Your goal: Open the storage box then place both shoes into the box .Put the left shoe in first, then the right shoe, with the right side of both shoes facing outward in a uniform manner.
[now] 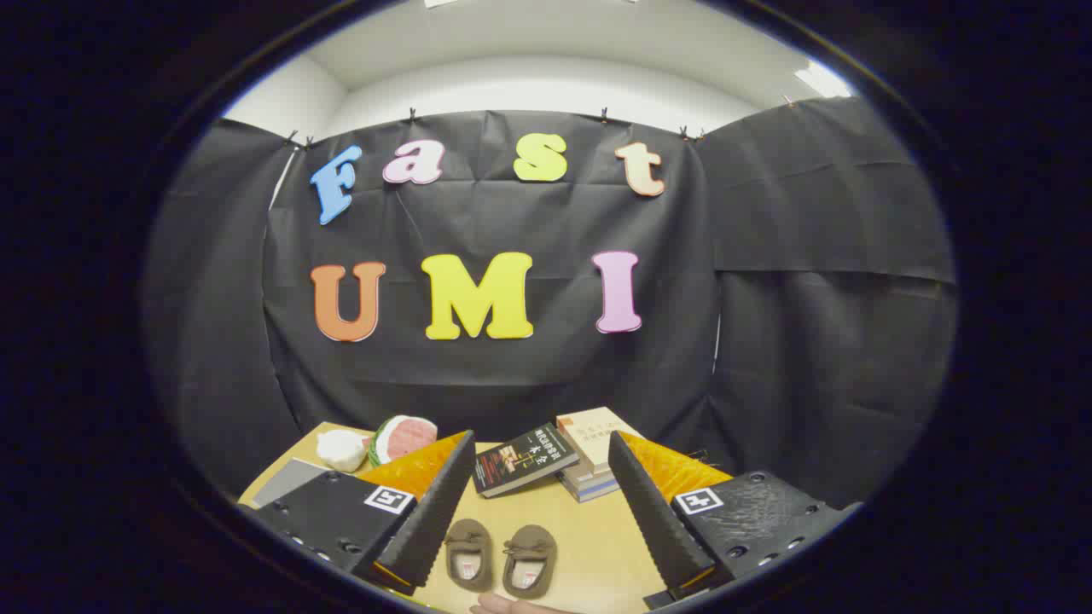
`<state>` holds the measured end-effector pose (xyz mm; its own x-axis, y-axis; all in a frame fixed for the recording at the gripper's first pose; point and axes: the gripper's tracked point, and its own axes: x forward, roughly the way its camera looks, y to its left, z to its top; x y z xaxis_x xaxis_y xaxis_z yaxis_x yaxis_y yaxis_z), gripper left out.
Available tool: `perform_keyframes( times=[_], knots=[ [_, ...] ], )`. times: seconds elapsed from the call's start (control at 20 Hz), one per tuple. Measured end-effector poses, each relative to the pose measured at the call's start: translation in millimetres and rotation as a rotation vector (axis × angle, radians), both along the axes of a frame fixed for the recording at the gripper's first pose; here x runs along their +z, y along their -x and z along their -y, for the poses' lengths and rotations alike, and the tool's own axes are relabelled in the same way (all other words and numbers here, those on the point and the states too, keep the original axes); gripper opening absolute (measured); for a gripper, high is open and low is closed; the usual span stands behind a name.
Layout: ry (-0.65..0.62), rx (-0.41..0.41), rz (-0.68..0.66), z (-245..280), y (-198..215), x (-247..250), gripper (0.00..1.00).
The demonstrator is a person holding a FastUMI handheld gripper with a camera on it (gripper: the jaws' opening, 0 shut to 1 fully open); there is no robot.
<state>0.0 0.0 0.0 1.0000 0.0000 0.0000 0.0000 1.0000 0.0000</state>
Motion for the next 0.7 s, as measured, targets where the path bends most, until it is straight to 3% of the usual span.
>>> perform_keyframes(
  times=[0.7],
  knots=[
    [0.042,0.037,-0.056,17,-38,-19,0.95]
  ],
)
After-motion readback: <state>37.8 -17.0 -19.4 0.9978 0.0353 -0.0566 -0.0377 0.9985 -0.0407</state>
